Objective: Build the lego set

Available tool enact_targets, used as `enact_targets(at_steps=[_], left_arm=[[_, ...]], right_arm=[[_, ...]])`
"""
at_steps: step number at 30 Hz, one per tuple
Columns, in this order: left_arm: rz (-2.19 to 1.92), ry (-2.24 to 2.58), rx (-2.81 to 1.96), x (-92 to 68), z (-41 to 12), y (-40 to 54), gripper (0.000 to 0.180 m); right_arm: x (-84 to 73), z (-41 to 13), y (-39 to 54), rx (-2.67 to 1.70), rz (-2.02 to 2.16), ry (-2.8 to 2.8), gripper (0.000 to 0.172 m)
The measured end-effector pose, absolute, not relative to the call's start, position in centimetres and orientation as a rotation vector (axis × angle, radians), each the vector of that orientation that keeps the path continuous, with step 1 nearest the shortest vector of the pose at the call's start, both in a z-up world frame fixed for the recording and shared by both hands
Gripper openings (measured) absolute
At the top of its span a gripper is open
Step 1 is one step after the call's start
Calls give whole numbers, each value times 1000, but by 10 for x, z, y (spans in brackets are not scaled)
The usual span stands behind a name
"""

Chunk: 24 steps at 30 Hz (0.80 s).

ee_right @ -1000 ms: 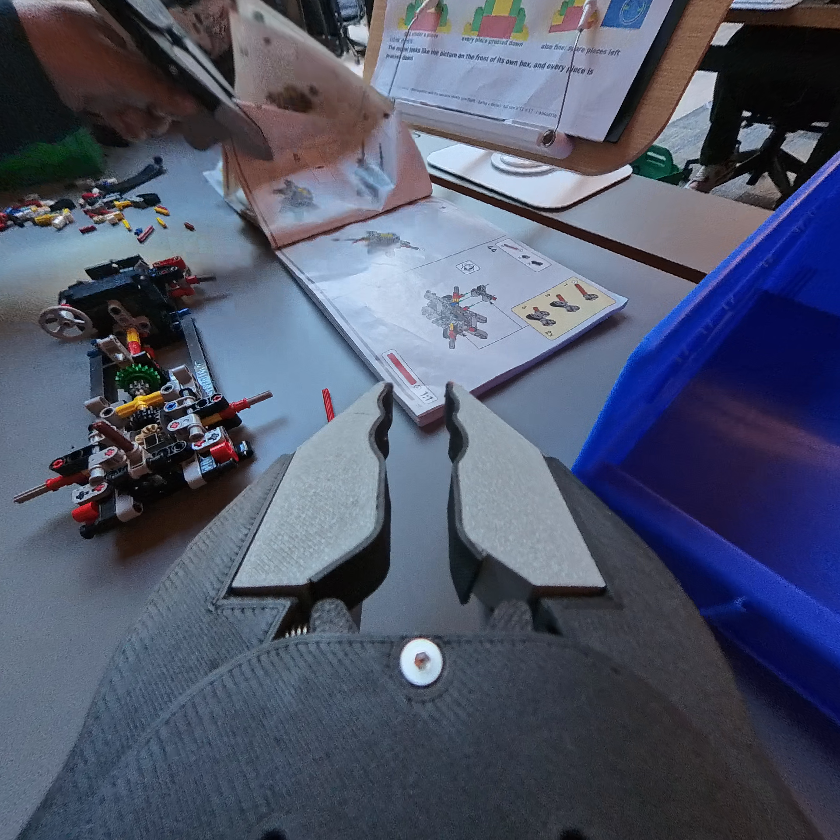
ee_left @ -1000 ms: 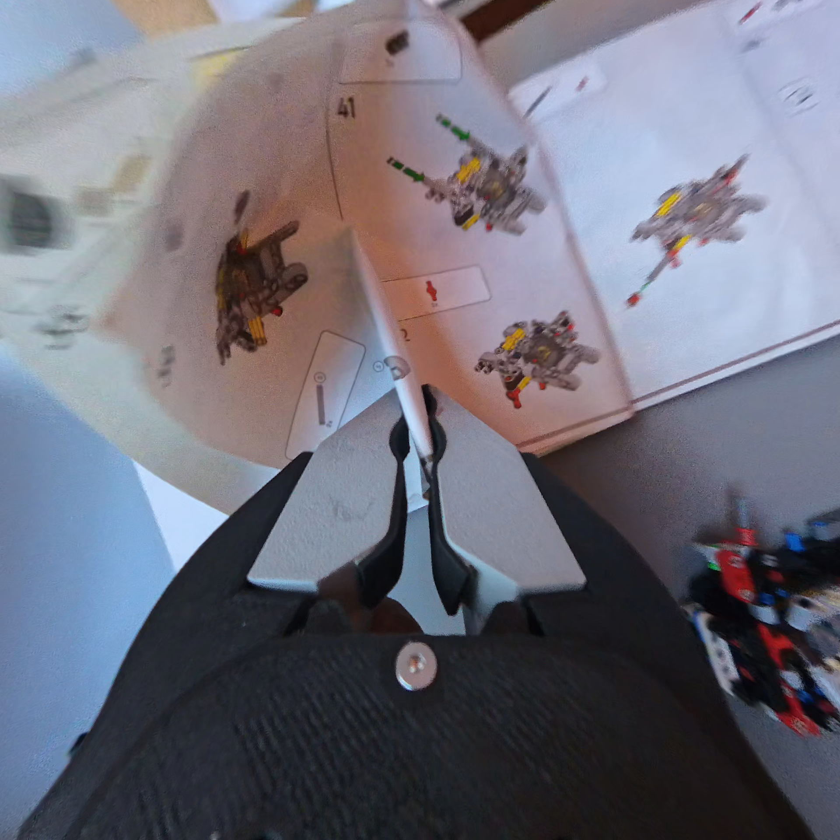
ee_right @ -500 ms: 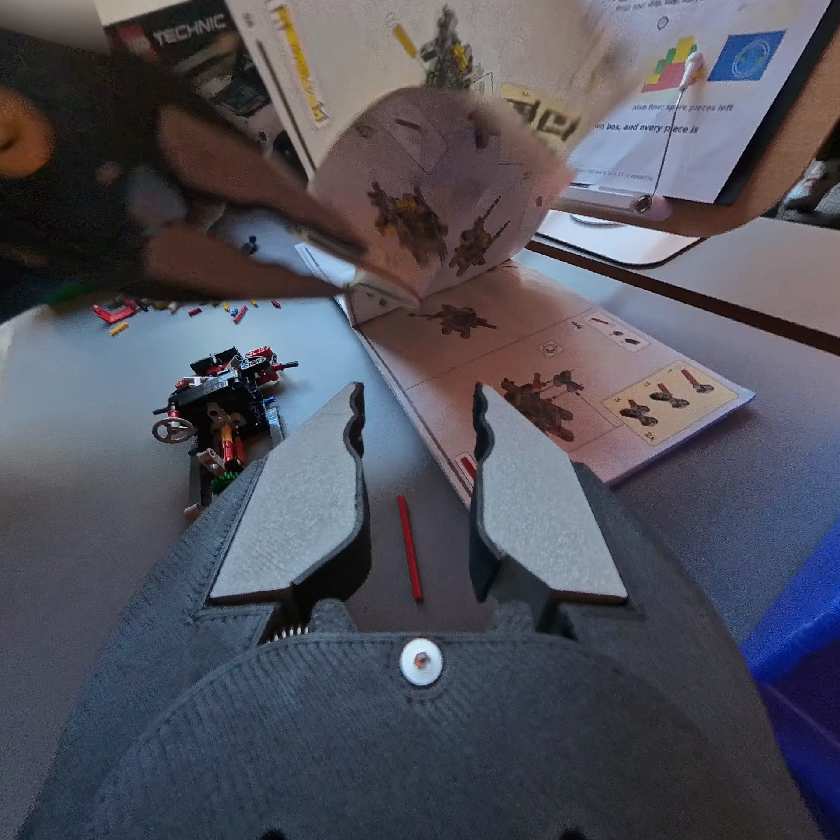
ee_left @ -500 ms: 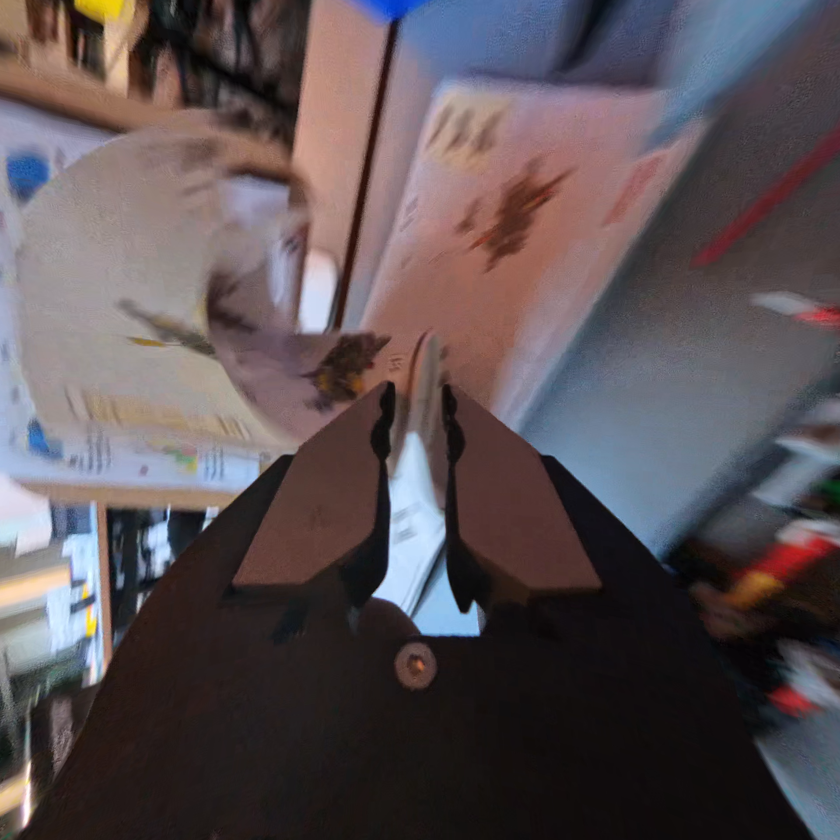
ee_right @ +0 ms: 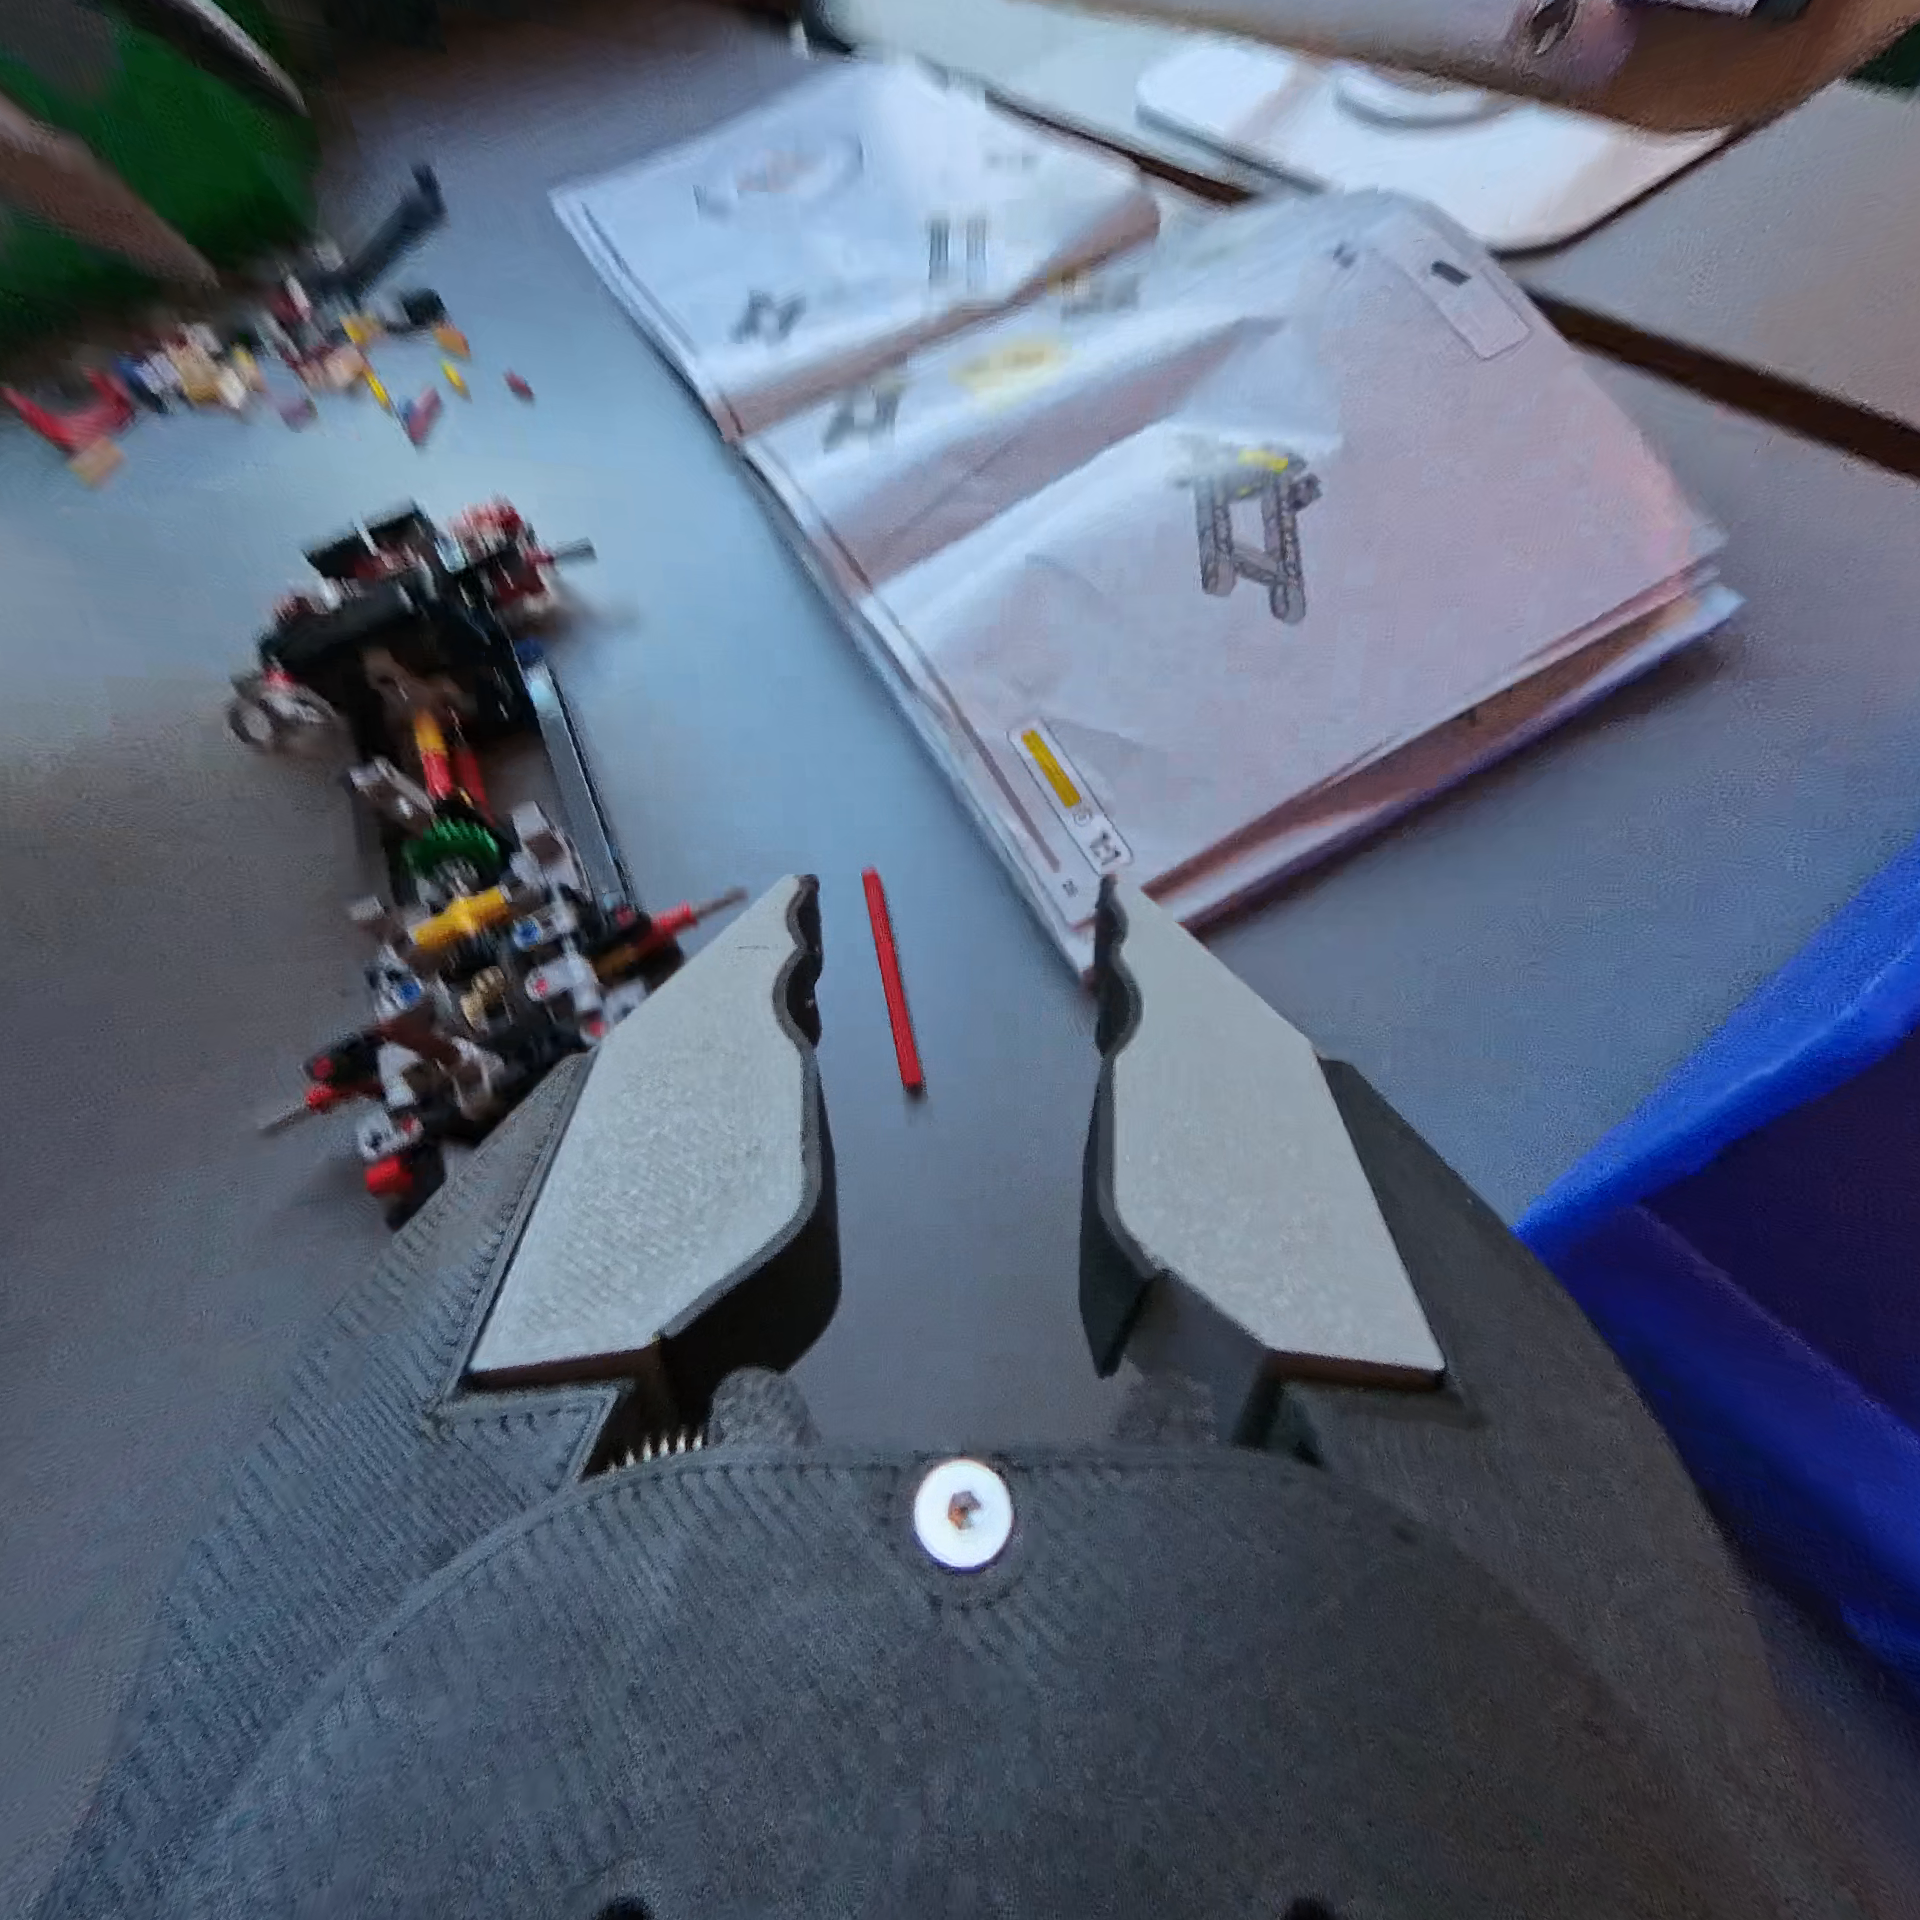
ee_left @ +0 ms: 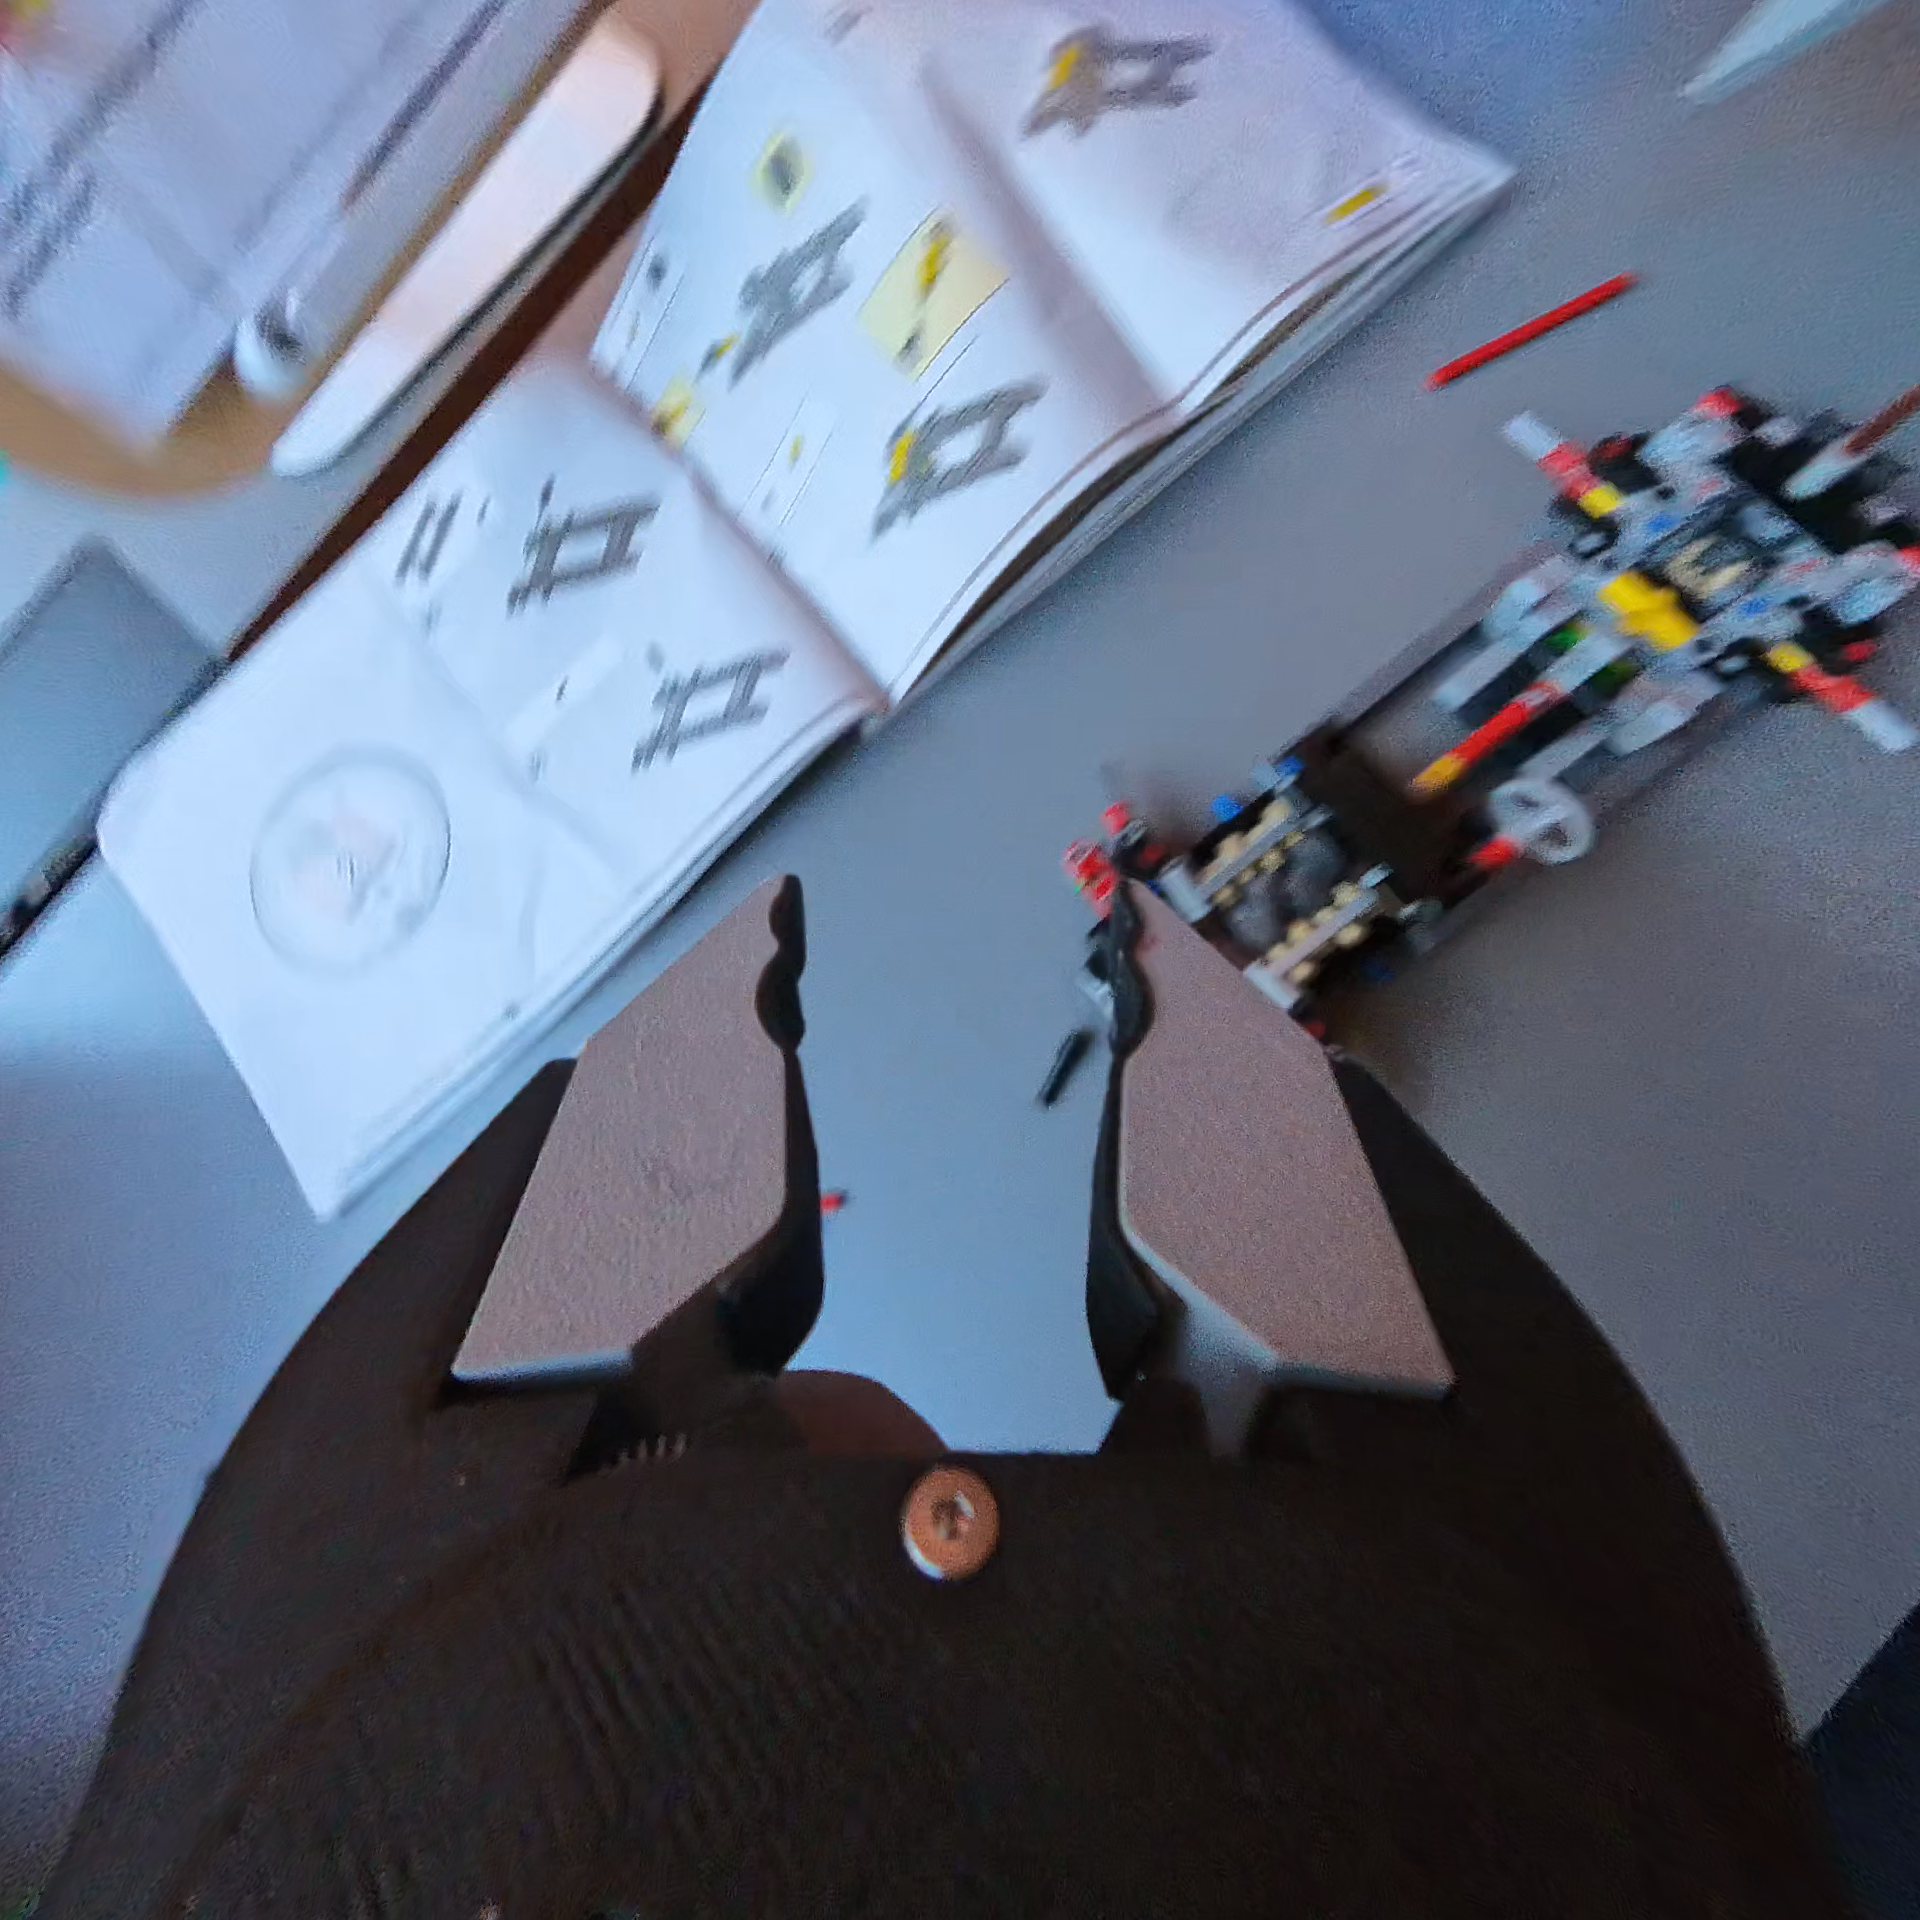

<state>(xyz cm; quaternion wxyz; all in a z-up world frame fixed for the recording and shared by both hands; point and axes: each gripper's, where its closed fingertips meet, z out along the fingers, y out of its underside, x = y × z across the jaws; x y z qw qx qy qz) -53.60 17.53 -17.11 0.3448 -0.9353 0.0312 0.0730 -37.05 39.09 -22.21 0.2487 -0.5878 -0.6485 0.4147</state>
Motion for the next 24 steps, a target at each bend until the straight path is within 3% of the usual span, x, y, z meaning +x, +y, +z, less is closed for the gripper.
enact_targets(at_steps=[4, 8, 11, 13, 15, 19, 24], left_arm=[[159, -137, -2443, -576, -198, 132, 56], [134, -263, -2433, -594, -215, 103, 56], [127, -301, -2438, -599, -226, 86, 57], [138, -320, -2441, -603, -231, 75, 57], [141, -349, -2435, -607, -235, 62, 56], [157, -406, -2426, -616, -244, 31, 55], [182, -457, -2408, -623, -253, -12, 54]], right_arm=[[-357, -253, 385, -1605, 925, -1915, 40], [-356, -277, 381, -1620, 797, -1999, 40], [-363, -277, 377, -1600, 798, -2016, 26], [-364, -277, 374, -1581, 776, -2060, 1], [-365, -277, 375, -1584, 719, -2080, 0], [-372, -254, 367, -1589, 810, -2042, 0], [-416, -183, 320, -1417, 949, -2091, 0]])
